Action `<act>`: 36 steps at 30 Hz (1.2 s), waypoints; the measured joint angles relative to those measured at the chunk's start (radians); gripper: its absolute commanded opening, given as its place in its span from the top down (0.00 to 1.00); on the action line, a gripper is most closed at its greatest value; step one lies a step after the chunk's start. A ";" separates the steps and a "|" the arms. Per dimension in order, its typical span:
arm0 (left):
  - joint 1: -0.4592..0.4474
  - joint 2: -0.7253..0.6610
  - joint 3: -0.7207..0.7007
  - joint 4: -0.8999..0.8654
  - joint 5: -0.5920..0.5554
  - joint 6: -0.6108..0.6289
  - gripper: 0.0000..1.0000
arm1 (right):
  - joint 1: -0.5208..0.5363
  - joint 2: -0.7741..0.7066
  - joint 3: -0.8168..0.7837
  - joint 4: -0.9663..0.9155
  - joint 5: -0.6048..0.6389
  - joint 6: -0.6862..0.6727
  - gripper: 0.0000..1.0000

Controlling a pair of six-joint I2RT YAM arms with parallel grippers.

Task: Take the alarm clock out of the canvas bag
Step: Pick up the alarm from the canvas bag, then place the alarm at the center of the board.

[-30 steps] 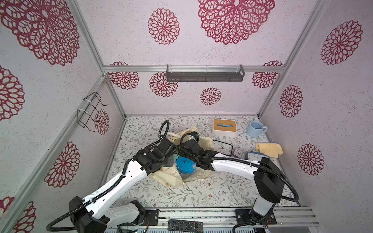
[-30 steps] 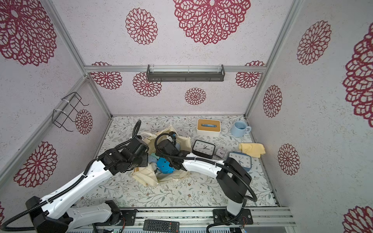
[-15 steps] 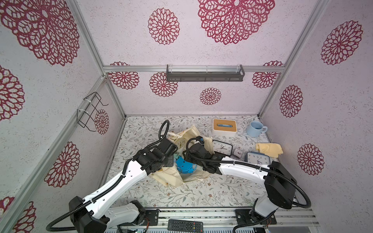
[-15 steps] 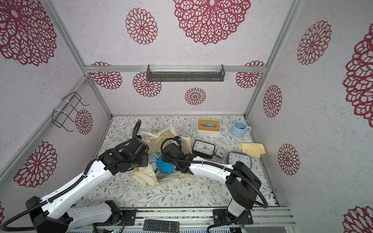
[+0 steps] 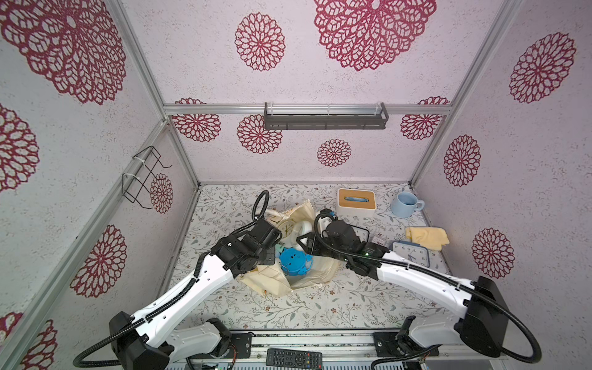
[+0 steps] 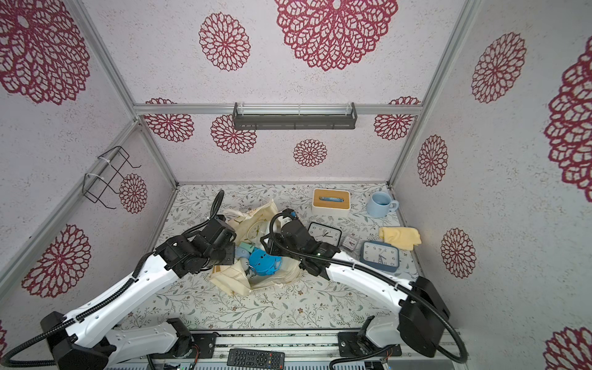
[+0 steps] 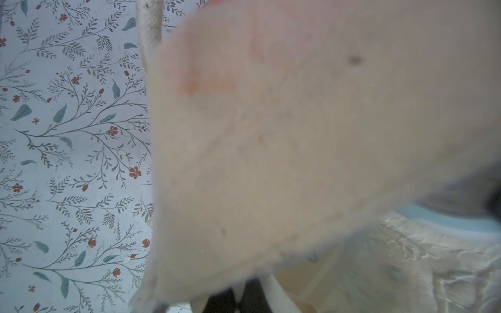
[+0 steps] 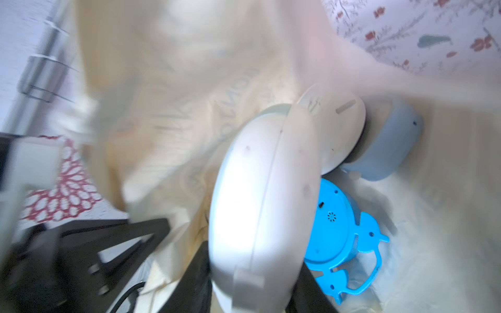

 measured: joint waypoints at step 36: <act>-0.035 -0.012 0.029 -0.050 0.016 0.105 1.00 | -0.789 -0.610 -0.501 -0.489 -0.146 0.156 0.75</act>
